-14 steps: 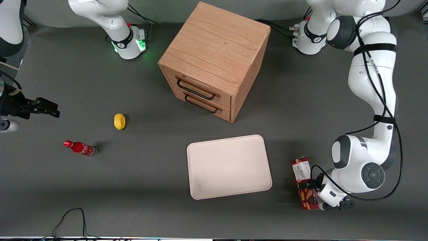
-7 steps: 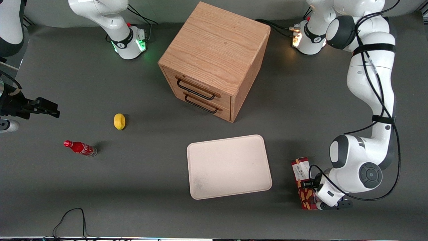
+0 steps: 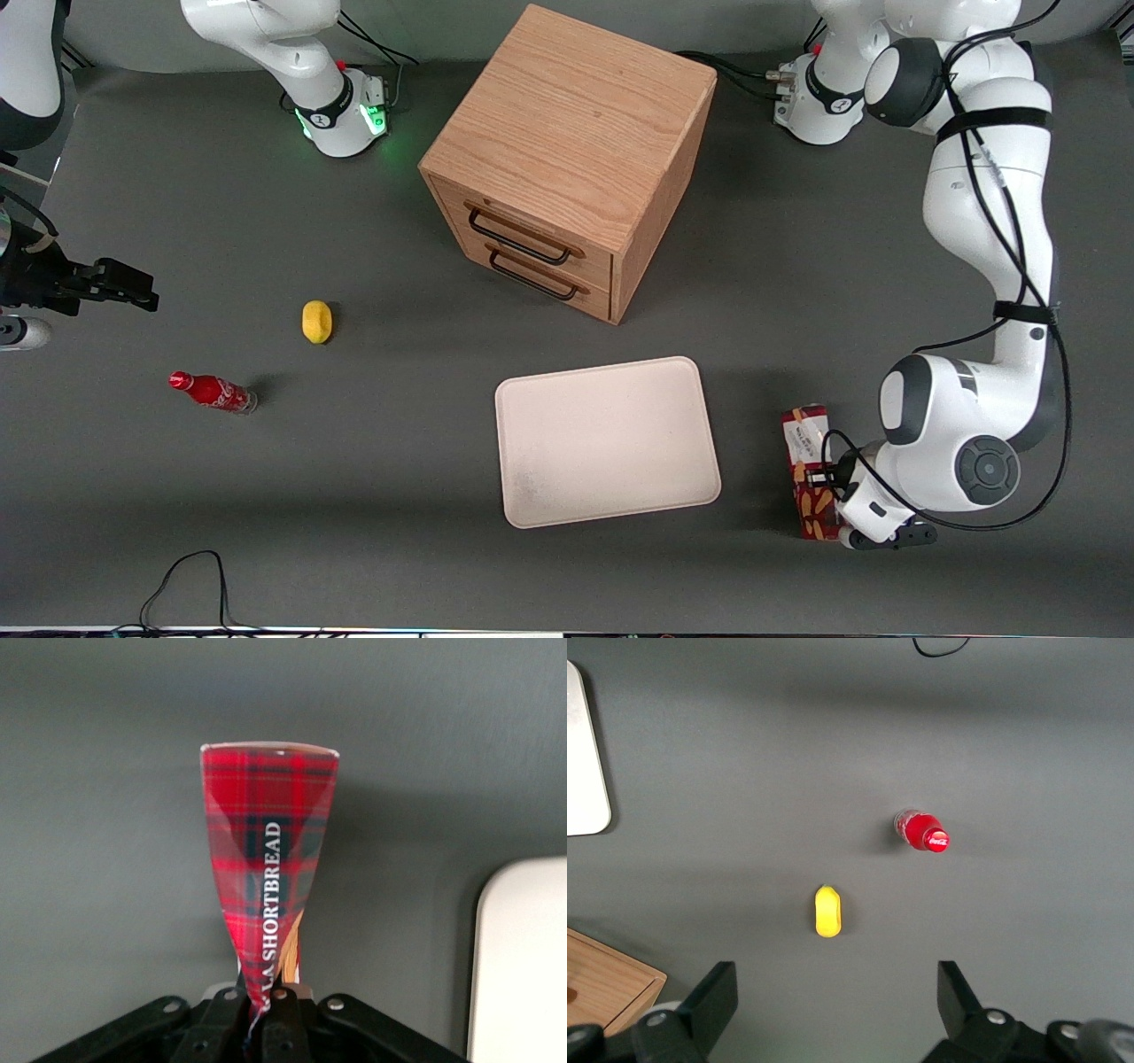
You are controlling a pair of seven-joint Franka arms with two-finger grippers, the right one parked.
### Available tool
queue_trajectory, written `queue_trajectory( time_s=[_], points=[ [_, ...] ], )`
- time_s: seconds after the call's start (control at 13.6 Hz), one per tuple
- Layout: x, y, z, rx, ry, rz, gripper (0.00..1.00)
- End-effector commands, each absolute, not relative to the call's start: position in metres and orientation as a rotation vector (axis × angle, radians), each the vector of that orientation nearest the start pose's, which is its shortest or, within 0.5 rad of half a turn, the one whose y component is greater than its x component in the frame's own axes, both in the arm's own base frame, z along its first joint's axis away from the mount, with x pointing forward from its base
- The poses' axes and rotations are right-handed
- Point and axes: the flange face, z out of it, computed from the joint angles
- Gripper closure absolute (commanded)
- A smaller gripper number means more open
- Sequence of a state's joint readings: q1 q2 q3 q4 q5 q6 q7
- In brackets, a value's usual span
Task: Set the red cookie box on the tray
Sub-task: 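Lift the shortbread box upright with the left gripper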
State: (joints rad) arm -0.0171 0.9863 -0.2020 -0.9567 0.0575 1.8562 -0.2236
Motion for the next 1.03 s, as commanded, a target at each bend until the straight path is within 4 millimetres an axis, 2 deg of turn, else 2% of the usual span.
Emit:
queue_trajectory(
  time_s=[0.0, 0.15, 0.29, 0.44, 0.59, 0.74, 0.88, 0.96],
  points=[
    [0.743, -0.098, 0.369, -3.171, -0.111, 0.258, 1.0],
    [0.718, -0.096, 0.458, -3.161, -0.069, 0.228, 1.0],
    [0.689, -0.099, 0.534, -3.155, -0.064, 0.17, 1.0],
    [0.667, -0.102, 0.578, -3.158, -0.048, 0.132, 1.0],
    [0.651, -0.106, 0.597, -3.171, -0.042, 0.108, 1.0],
    [0.65, -0.108, 0.596, -3.189, -0.049, 0.106, 1.0],
    [0.654, -0.132, 0.591, -3.201, -0.064, 0.066, 1.0],
    [0.658, -0.157, 0.572, -3.199, -0.069, 0.102, 1.0]
  ],
)
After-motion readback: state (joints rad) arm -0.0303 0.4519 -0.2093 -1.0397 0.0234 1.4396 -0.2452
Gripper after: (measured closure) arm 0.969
